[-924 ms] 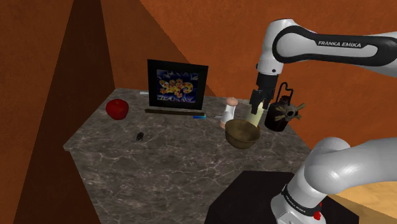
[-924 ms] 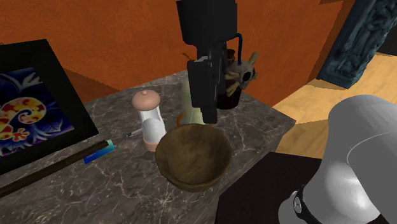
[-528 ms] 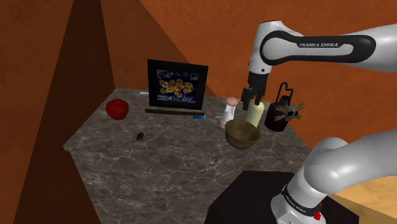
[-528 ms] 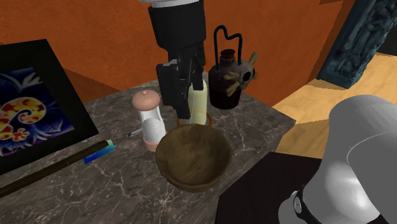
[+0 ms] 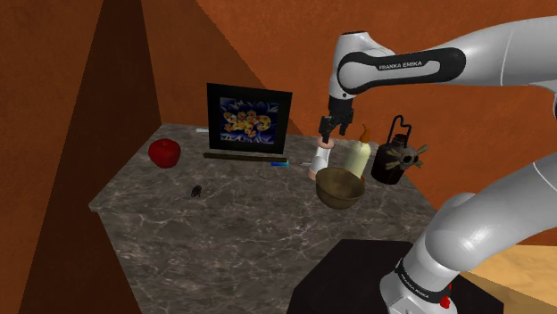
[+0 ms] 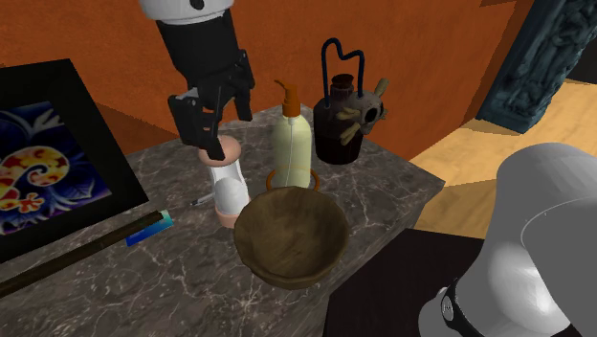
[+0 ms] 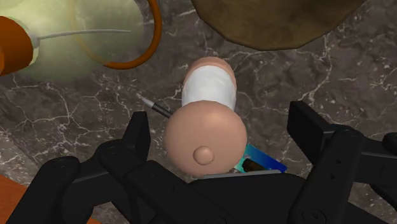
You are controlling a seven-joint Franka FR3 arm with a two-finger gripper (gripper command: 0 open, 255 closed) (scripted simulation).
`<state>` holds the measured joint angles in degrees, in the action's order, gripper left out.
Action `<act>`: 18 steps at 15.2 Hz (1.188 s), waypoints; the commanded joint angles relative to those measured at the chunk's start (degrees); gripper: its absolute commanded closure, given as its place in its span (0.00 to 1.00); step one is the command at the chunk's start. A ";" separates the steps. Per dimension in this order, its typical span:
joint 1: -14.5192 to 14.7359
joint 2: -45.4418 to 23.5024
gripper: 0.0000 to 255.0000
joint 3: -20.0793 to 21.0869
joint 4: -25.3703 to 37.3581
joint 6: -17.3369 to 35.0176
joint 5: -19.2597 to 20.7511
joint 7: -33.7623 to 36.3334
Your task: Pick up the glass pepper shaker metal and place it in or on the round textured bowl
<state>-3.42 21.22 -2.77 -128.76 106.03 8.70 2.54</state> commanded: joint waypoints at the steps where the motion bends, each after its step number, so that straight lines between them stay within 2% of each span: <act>1: -0.30 -2.86 0.00 0.06 2.19 1.60 1.11 0.34; 8: -0.67 -3.95 0.00 -0.54 -2.60 7.53 1.65 0.54; 16: -0.67 -3.95 0.00 -0.54 -2.60 7.53 1.65 0.54; 17: -0.67 -3.95 1.00 -0.54 -2.60 7.53 1.65 0.54; 18: -0.67 -3.95 1.00 -0.54 -2.60 7.53 1.65 0.54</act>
<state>-4.10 17.30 -3.32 -131.35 113.57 10.36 3.08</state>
